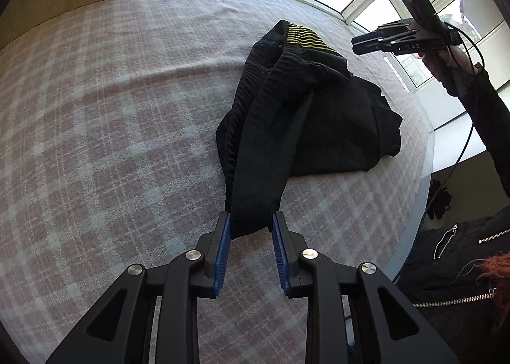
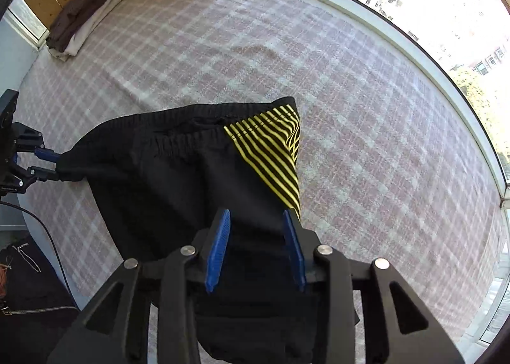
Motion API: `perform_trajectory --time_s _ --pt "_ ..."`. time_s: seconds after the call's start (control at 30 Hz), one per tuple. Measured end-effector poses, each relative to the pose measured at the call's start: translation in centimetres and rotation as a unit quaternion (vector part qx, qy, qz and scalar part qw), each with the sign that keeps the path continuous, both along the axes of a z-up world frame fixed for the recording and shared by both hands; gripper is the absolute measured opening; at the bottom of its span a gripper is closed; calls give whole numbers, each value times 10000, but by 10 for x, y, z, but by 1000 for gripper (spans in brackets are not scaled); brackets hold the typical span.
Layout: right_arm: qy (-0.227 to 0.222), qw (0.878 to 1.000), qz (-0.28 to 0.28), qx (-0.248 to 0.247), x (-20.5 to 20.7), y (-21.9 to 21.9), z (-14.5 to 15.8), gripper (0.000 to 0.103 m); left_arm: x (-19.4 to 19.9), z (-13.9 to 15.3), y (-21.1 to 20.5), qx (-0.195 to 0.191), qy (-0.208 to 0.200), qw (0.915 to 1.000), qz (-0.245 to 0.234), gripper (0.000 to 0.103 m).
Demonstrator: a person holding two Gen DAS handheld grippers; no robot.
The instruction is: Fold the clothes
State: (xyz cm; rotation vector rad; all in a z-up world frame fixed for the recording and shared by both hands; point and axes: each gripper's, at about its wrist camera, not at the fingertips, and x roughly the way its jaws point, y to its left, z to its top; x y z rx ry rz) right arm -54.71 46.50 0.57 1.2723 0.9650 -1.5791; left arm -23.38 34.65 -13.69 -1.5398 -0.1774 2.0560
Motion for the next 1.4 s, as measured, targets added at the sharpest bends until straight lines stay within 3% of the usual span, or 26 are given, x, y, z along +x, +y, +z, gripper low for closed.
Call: perform_trajectory --time_s 0.07,0.27,0.43,0.47,0.5,0.53,0.6,0.67,0.77,1.0,1.23,1.4 --pt "63 9999 -87 83 -27 -28 -5 48 0 1 1 30 39 10000 23 24" --pt "-608 9969 -253 439 -81 -76 -52 48 -3 4 -6 69 91 9998 173 24" --pt "-1488 9880 -203 373 -91 -83 -79 48 -7 -1 -10 57 50 9995 303 24" --pt "-1602 9862 -138 396 -89 -84 -84 45 -8 -2 -10 45 33 9994 330 24" --pt "-1523 9872 -1 466 -85 -84 -85 35 -9 -4 -11 38 12 9993 364 24" --pt "-1374 9891 170 491 -79 -82 -83 22 -10 -5 -12 43 3 9992 399 24" --pt "-1417 9887 267 406 -73 -76 -76 10 -11 -6 -14 78 -1 9989 461 24" --pt "-1574 9868 249 277 -70 -69 -68 10 -11 -7 -15 106 -13 9987 495 24" --pt "-1168 9919 364 340 -64 -59 -67 9 -12 -9 -14 28 -40 9987 498 24" --pt "-940 9953 223 75 -56 -49 -63 7 -15 -11 -13 -10 -42 9965 837 23" --pt "-903 9942 -108 -574 -68 -27 -15 7 -10 -11 -6 30 -42 9969 791 23" --pt "-748 9871 -379 -1367 -47 -4 48 7 -5 23 -22 364 418 9930 1041 23"
